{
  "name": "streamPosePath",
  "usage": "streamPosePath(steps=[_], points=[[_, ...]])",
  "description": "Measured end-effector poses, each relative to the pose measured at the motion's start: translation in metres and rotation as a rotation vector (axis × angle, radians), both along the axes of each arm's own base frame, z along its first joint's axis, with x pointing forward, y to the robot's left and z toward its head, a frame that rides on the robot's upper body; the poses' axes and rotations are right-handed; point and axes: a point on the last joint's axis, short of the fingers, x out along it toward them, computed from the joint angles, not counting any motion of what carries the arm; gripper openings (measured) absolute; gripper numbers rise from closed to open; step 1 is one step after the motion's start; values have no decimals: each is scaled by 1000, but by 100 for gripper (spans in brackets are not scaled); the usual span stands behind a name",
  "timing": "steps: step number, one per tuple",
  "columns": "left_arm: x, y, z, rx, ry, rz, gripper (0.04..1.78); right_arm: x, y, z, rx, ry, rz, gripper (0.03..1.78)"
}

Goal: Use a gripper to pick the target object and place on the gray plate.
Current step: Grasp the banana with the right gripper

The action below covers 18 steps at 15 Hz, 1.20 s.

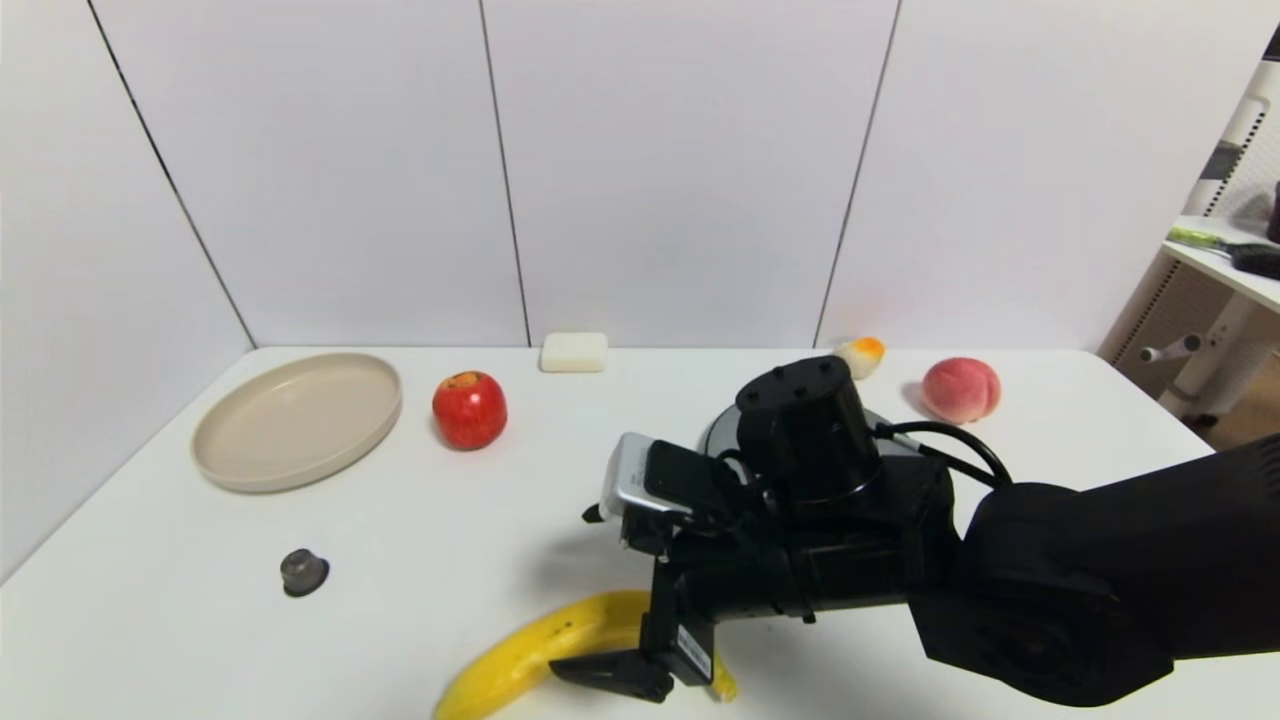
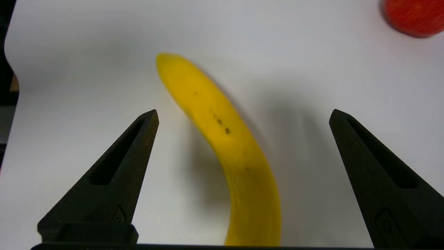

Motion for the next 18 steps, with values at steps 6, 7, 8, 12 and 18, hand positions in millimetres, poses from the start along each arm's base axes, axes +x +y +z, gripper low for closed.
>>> streamPosePath(steps=[6, 7, 8, 12, 18], points=[[0, 0, 0, 0, 0, 0, 169, 5, 0, -26, -64, 8, 24, 170], [0, 0, 0, 0, 0, 0, 169, 7, 0, -29, -73, 8, 25, 170], [0, 0, 0, 0, 0, 0, 169, 9, 1, -32, -80, 11, 23, 170], [0, 0, 0, 0, 0, 0, 169, 14, 6, -38, -91, 21, 22, 170], [0, 0, 0, 0, 0, 0, 169, 14, 5, -42, -129, 68, 18, 170]])
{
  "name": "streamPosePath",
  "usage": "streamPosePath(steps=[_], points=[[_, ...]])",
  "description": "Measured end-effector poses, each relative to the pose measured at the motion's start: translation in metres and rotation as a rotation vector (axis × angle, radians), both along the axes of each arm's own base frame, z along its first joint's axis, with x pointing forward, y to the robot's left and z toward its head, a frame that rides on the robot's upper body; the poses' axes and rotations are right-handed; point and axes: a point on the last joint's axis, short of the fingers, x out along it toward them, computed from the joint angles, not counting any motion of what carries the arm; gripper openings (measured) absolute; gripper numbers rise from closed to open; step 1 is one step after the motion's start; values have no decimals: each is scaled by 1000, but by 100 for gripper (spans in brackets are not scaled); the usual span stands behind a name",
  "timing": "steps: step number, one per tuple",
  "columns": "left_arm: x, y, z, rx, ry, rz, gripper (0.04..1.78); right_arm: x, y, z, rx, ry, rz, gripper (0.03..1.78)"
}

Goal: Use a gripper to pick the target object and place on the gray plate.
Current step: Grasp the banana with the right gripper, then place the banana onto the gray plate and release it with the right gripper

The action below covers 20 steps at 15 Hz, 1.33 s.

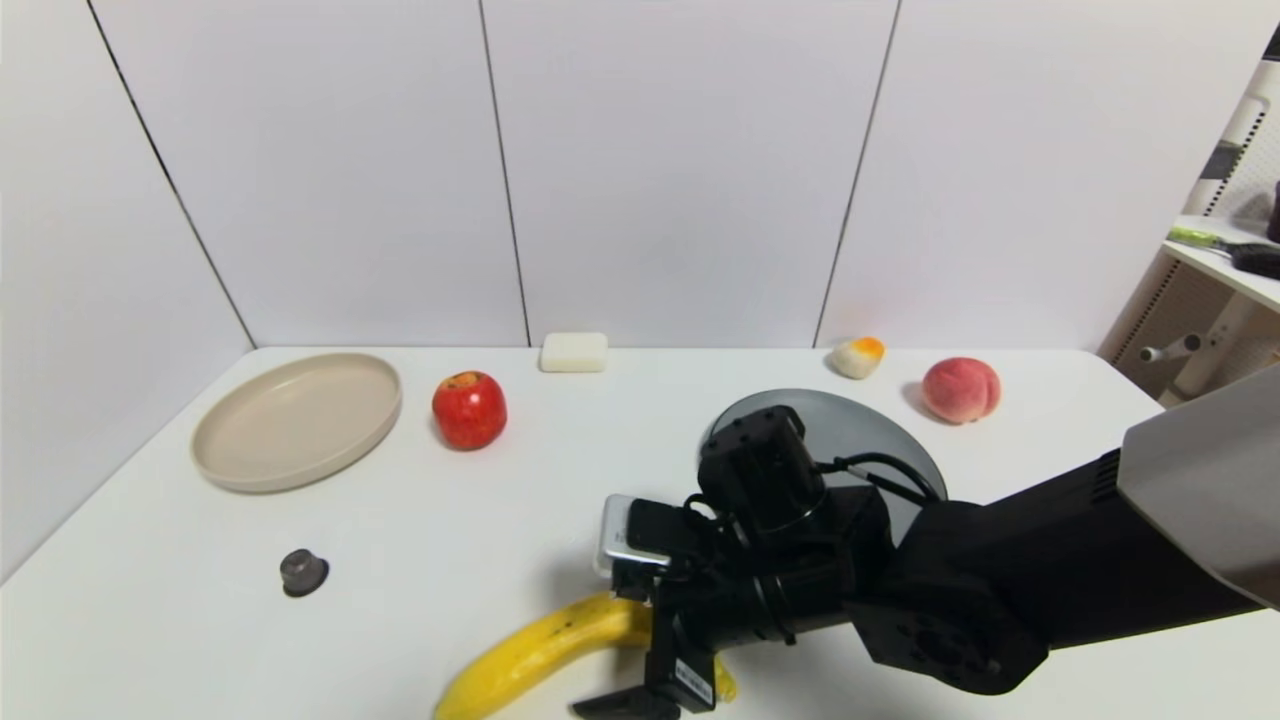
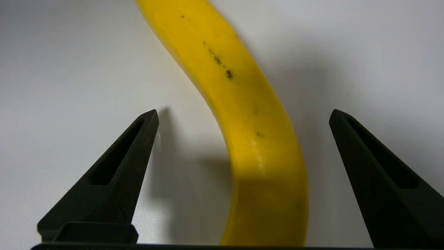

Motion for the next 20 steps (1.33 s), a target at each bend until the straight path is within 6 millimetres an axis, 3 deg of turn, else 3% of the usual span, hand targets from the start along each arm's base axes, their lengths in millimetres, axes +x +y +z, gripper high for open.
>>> streamPosePath(steps=[6, 10, 13, 14, 17, 20], points=[[0, 0, 0, 0, 0, 0, 169, 1, 1, 1, -16, 18, 1, 170], [0, 0, 0, 0, 0, 0, 169, 3, 0, 3, -13, 9, 2, 104], [0, 0, 0, 0, 0, 0, 169, 4, -1, 4, -7, 3, 0, 73], [0, 0, 0, 0, 0, 0, 169, 4, -2, 5, 0, -3, 0, 51], [0, 0, 0, 0, 0, 0, 169, 1, -5, 14, 11, -15, -2, 51], [0, 0, 0, 0, 0, 0, 169, 2, -19, 36, 48, -52, -32, 51]])
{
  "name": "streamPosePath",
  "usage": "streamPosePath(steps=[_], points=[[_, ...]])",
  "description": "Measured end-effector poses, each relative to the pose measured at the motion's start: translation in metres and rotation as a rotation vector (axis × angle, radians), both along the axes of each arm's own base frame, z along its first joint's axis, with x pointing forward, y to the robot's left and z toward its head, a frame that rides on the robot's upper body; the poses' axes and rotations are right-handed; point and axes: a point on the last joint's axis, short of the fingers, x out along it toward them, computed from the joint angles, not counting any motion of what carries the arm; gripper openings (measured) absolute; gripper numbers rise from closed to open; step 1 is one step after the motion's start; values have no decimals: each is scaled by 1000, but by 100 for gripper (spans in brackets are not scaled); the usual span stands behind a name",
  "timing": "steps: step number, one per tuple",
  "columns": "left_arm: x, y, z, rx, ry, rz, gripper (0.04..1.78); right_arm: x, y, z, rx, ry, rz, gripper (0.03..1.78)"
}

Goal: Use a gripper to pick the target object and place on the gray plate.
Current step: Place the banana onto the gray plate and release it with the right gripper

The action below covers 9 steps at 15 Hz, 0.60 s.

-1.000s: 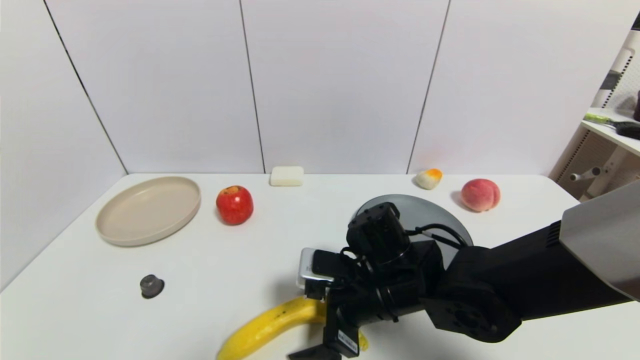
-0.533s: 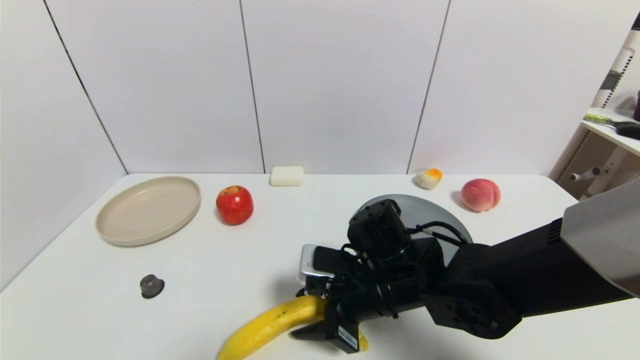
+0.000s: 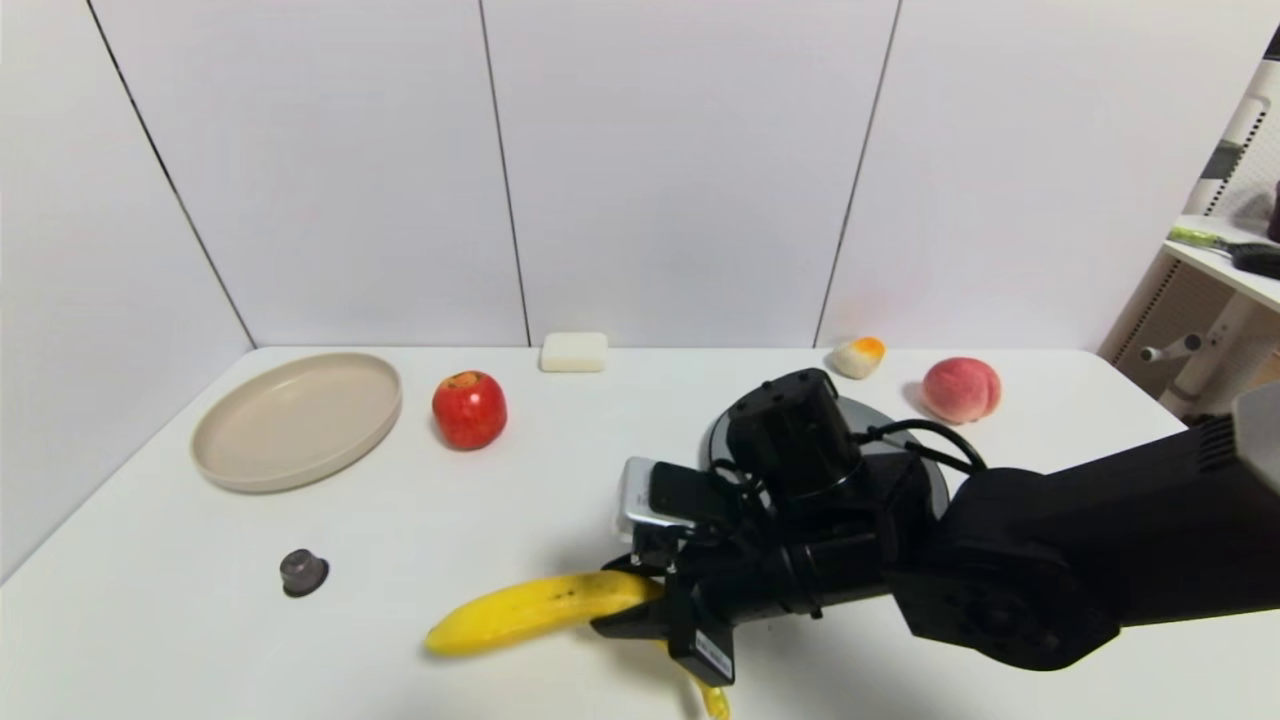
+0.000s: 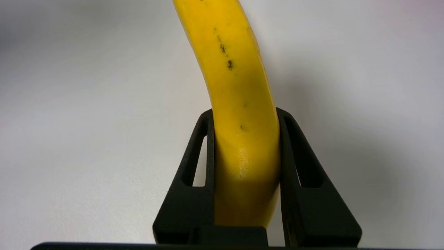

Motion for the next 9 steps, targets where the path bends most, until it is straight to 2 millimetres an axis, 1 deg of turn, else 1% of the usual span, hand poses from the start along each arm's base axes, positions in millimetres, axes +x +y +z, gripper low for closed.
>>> streamPosePath(steps=[2, 4, 6, 9], points=[[0, 0, 0, 0, 0, 0, 169, 9, -21, 19, 28, -30, -63, 51], [0, 0, 0, 0, 0, 0, 169, 19, -45, 33, 47, -56, -137, 51], [0, 0, 0, 0, 0, 0, 169, 31, -70, 43, 59, -87, -217, 51], [0, 0, 0, 0, 0, 0, 169, 51, -105, 51, 64, -125, -335, 51]])
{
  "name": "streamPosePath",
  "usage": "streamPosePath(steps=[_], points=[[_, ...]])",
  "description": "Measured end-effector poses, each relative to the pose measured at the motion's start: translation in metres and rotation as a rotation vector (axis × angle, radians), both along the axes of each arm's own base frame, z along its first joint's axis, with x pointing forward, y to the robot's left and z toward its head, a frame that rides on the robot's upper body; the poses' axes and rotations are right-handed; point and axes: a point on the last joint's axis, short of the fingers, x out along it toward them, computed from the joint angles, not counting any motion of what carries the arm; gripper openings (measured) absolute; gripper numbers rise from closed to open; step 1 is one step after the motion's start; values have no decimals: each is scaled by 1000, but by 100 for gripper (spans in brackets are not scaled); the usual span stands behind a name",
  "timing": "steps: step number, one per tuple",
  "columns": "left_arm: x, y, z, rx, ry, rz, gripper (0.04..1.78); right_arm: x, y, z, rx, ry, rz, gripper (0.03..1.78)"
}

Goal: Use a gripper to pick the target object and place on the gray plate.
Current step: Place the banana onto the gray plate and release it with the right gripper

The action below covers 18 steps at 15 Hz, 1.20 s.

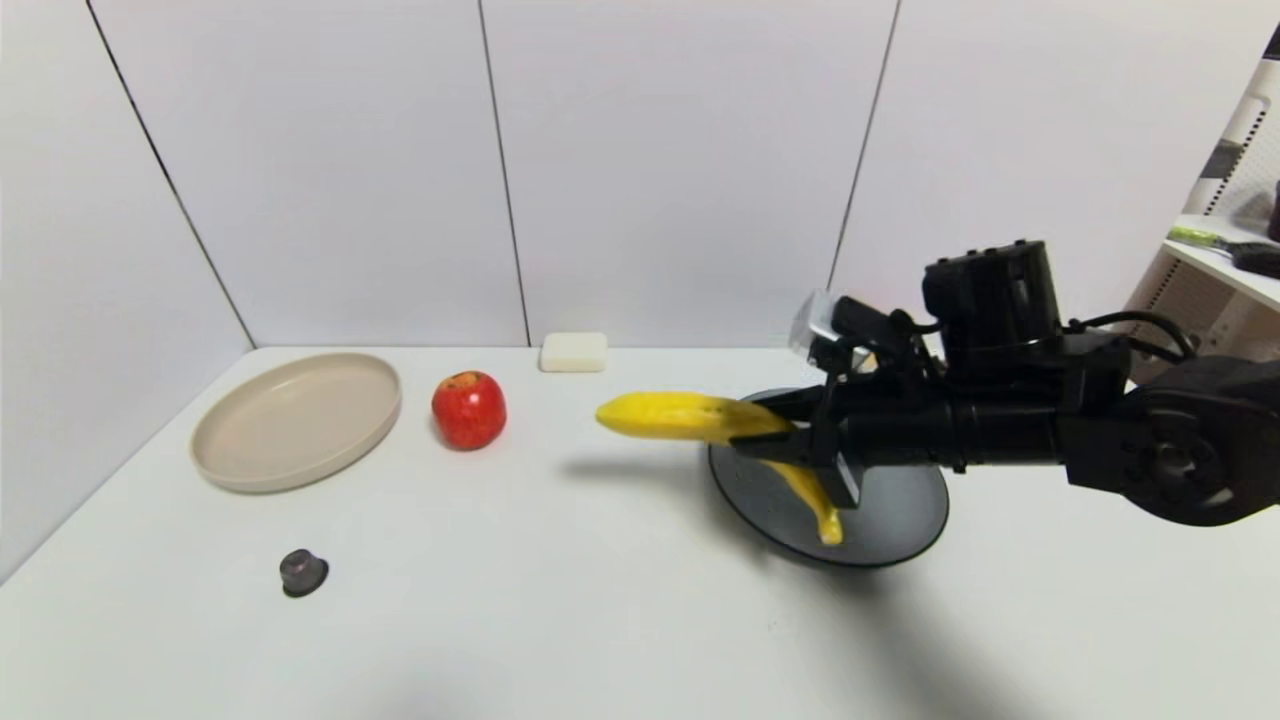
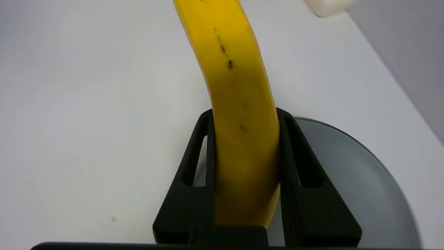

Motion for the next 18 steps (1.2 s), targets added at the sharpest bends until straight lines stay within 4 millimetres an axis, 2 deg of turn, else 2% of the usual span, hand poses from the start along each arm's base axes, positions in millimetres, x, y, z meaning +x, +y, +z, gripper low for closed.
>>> streamPosePath(steps=[2, 6, 11, 14, 18], points=[[0, 0, 0, 0, 0, 0, 169, 13, -21, -1, -4, -2, -75, 51], [0, 0, 0, 0, 0, 0, 169, 36, -53, -20, -55, 12, -163, 51], [0, 0, 0, 0, 0, 0, 169, 51, -67, -44, -99, 67, -193, 51], [0, 0, 0, 0, 0, 0, 169, 53, -71, -53, -133, 100, -187, 86], [0, 0, 0, 0, 0, 0, 169, 54, -73, -56, -135, 107, -186, 120]])
